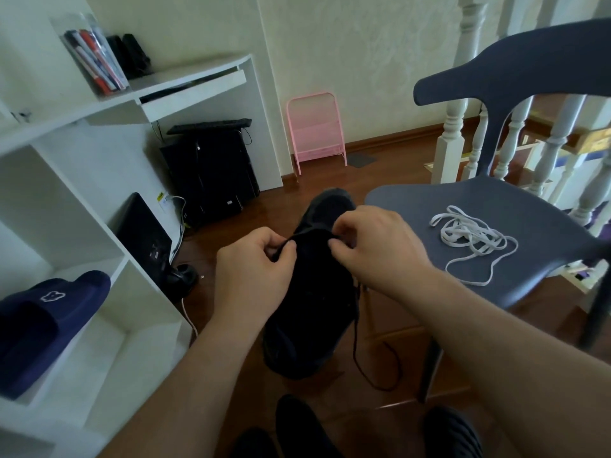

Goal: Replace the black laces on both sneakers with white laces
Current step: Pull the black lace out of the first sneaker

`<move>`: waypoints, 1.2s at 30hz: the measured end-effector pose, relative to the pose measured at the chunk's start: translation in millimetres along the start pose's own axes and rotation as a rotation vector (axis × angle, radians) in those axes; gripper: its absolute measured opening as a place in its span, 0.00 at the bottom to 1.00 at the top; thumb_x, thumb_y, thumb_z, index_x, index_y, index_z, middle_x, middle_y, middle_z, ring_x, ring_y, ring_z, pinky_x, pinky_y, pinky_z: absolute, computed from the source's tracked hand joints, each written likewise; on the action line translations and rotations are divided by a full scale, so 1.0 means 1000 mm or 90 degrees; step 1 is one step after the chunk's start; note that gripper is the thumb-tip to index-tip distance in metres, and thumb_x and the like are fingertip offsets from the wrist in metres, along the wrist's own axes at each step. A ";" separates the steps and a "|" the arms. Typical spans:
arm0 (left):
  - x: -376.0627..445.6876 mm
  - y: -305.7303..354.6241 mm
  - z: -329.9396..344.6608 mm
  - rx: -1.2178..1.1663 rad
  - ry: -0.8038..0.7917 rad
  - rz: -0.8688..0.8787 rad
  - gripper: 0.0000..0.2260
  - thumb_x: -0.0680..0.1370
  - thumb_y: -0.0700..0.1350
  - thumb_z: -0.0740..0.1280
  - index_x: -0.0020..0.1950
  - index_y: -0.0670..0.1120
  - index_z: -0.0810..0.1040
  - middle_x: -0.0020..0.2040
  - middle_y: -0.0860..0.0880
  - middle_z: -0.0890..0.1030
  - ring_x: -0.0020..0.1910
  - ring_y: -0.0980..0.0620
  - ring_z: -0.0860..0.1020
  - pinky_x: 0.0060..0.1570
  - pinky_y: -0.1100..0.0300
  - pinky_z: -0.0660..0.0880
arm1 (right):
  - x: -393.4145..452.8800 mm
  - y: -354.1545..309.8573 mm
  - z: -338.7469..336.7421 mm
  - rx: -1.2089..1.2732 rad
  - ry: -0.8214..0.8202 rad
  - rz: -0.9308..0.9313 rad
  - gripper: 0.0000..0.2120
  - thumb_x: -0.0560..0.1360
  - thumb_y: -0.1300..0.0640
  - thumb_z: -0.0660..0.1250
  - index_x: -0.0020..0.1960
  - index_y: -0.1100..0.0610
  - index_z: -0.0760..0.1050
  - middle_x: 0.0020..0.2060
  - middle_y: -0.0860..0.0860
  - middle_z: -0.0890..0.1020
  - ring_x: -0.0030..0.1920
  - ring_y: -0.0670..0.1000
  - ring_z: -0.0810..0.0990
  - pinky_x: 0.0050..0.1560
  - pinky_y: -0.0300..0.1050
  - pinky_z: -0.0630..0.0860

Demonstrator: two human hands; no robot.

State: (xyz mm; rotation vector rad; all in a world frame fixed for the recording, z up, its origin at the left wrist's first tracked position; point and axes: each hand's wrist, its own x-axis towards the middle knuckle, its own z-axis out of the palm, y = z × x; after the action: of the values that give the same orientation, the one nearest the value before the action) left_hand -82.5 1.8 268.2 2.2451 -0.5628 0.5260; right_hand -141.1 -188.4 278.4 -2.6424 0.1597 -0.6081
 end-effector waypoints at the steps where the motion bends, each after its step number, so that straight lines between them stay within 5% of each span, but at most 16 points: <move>1: -0.002 0.003 0.002 -0.005 -0.005 0.008 0.08 0.79 0.50 0.74 0.40 0.53 0.83 0.33 0.58 0.80 0.40 0.61 0.80 0.38 0.68 0.75 | 0.000 -0.003 0.005 -0.006 0.010 0.000 0.08 0.78 0.43 0.68 0.54 0.45 0.81 0.44 0.41 0.74 0.45 0.46 0.73 0.42 0.43 0.70; 7: -0.012 0.017 0.010 -0.017 -0.015 0.071 0.08 0.81 0.50 0.72 0.42 0.52 0.83 0.32 0.58 0.79 0.34 0.59 0.79 0.31 0.63 0.74 | 0.005 -0.001 0.018 -0.046 0.078 0.033 0.08 0.80 0.45 0.68 0.53 0.49 0.80 0.44 0.43 0.72 0.43 0.48 0.70 0.41 0.44 0.67; 12: -0.012 0.016 0.010 -0.023 -0.012 0.072 0.09 0.81 0.49 0.72 0.41 0.53 0.82 0.30 0.57 0.78 0.33 0.56 0.79 0.30 0.62 0.73 | 0.002 -0.002 0.020 -0.037 0.101 0.007 0.08 0.79 0.50 0.66 0.42 0.51 0.74 0.39 0.45 0.72 0.38 0.49 0.71 0.33 0.42 0.62; 15: -0.010 0.015 0.007 -0.051 -0.008 0.037 0.08 0.81 0.50 0.73 0.42 0.53 0.83 0.32 0.57 0.80 0.37 0.58 0.81 0.32 0.63 0.75 | 0.001 0.000 0.017 0.075 0.122 0.055 0.10 0.76 0.53 0.67 0.37 0.54 0.72 0.35 0.47 0.74 0.36 0.47 0.72 0.34 0.42 0.64; 17: -0.004 0.011 0.004 -0.082 0.009 -0.026 0.07 0.80 0.50 0.74 0.42 0.55 0.83 0.35 0.58 0.81 0.40 0.61 0.81 0.36 0.65 0.76 | 0.005 0.008 0.015 0.237 0.146 0.199 0.11 0.75 0.54 0.66 0.35 0.55 0.72 0.32 0.50 0.77 0.35 0.47 0.74 0.34 0.43 0.70; 19: 0.001 0.007 0.002 -0.125 0.030 -0.079 0.07 0.79 0.51 0.74 0.41 0.56 0.83 0.36 0.58 0.82 0.41 0.61 0.81 0.39 0.63 0.77 | 0.008 0.015 0.012 0.433 0.166 0.340 0.10 0.72 0.52 0.65 0.33 0.53 0.73 0.29 0.49 0.78 0.35 0.52 0.79 0.39 0.57 0.81; 21: -0.001 0.007 0.003 -0.129 0.027 -0.080 0.08 0.79 0.50 0.74 0.40 0.57 0.82 0.36 0.58 0.82 0.41 0.62 0.81 0.38 0.65 0.76 | 0.008 0.018 0.011 0.472 0.130 0.374 0.09 0.70 0.52 0.65 0.33 0.50 0.71 0.28 0.46 0.77 0.36 0.55 0.78 0.41 0.67 0.82; 26: -0.004 0.010 0.005 -0.070 0.016 -0.034 0.08 0.79 0.50 0.74 0.41 0.56 0.82 0.34 0.58 0.81 0.41 0.63 0.81 0.39 0.67 0.76 | 0.001 0.012 -0.003 0.308 0.038 0.223 0.09 0.72 0.59 0.66 0.49 0.47 0.72 0.43 0.47 0.78 0.41 0.48 0.75 0.36 0.45 0.69; 31: -0.007 0.013 0.006 -0.060 0.006 0.009 0.08 0.80 0.49 0.74 0.41 0.53 0.83 0.32 0.57 0.80 0.39 0.60 0.81 0.37 0.63 0.77 | -0.001 -0.002 0.000 0.095 -0.007 0.051 0.14 0.73 0.51 0.67 0.58 0.44 0.77 0.51 0.42 0.76 0.51 0.46 0.74 0.45 0.45 0.74; 36: -0.008 0.014 0.008 -0.036 -0.009 0.022 0.08 0.80 0.50 0.73 0.41 0.54 0.83 0.32 0.58 0.80 0.38 0.60 0.80 0.36 0.65 0.76 | 0.004 0.003 0.009 -0.079 0.083 -0.047 0.08 0.82 0.47 0.65 0.53 0.49 0.79 0.43 0.44 0.76 0.43 0.49 0.74 0.39 0.43 0.66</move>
State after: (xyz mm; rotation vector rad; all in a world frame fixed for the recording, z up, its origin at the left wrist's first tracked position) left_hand -95.3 -10.8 266.7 2.1903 -0.6166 0.5050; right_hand -133.7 -188.3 271.5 -2.7384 0.1439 -0.8207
